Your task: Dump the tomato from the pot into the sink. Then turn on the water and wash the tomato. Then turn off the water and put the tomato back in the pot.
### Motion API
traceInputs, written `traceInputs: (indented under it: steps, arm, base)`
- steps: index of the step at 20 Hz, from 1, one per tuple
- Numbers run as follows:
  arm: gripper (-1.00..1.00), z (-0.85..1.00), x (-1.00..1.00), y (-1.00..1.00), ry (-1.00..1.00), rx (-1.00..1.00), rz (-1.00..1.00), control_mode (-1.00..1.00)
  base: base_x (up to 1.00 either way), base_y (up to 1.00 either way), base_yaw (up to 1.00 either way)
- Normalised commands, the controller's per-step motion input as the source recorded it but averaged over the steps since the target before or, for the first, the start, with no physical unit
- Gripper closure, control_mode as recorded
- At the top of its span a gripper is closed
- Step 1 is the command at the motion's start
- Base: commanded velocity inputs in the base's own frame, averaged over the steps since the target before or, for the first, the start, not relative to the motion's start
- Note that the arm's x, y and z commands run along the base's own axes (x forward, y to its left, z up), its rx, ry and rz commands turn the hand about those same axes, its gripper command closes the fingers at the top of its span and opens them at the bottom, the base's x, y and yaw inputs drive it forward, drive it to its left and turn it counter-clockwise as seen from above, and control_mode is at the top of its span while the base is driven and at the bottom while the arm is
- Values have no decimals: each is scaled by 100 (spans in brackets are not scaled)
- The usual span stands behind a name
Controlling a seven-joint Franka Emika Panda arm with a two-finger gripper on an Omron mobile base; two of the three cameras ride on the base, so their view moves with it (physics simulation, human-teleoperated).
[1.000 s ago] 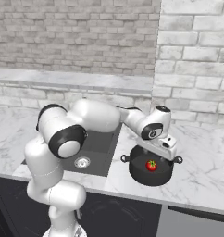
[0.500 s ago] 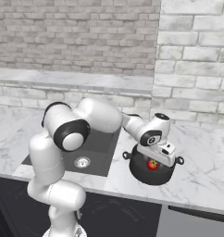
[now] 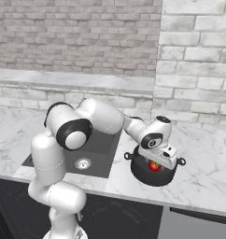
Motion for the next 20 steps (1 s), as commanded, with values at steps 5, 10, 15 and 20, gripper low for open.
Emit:
traceInputs:
  steps: [5,10,15,20]
  arm:
    - [100,-3,0,0,0,0,0,-100]
    - [100,0,0,0,0,0,0,-100]
    - [100,5,0,0,0,0,0,-100]
    - [100,50,0,0,0,0,0,-100]
  base:
    - [0,0,0]
    - [0,0,0]
    - [0,0,0]
    - [0,0,0]
